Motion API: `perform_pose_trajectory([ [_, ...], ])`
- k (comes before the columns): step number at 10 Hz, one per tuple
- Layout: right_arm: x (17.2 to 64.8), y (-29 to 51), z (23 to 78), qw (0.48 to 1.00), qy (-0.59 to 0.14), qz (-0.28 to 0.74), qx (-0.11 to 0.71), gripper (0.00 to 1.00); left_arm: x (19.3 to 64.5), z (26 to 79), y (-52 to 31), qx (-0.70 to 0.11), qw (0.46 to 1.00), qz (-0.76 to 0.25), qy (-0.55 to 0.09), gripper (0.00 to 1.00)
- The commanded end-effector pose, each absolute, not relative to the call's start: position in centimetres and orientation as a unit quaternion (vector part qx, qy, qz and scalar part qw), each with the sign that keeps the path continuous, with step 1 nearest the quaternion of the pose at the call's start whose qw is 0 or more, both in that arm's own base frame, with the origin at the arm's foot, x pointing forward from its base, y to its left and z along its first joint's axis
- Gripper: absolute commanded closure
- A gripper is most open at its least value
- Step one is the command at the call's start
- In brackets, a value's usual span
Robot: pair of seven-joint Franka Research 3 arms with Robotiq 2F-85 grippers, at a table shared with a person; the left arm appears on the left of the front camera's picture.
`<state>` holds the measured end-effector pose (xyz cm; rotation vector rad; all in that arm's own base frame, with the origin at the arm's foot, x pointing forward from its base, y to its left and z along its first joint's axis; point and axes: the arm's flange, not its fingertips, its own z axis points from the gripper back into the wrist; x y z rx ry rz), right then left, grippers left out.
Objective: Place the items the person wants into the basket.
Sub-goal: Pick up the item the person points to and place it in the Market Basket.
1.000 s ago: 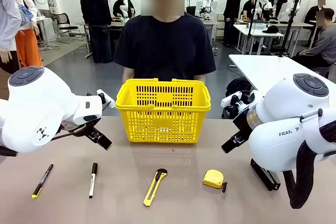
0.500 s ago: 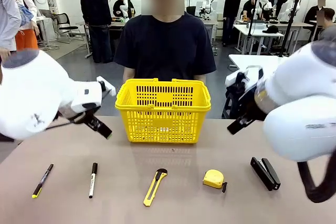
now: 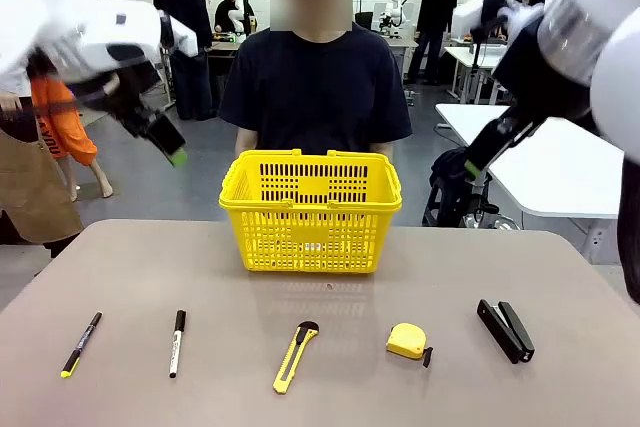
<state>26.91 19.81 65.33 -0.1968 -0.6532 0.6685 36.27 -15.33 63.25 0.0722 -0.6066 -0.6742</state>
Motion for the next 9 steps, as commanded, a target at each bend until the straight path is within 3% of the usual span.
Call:
perform_pose_trajectory([
  [1, 27.6, 20.8, 66.1, 0.895, -0.303, 0.304, -0.117, 0.00, 35.7, 65.5, -15.8, 0.070, 0.892, -0.331, -0.299, 0.00],
  [4, 28.6, 20.6, 65.5, 0.898, -0.293, 0.302, -0.126, 0.00, 34.1, 67.3, -15.7, 0.094, 0.890, -0.323, -0.308, 0.00],
  [9, 27.9, 20.3, 66.1, 0.893, -0.302, 0.314, -0.113, 0.00, 34.9, 67.4, -16.0, 0.065, 0.888, -0.334, -0.309, 0.00],
])
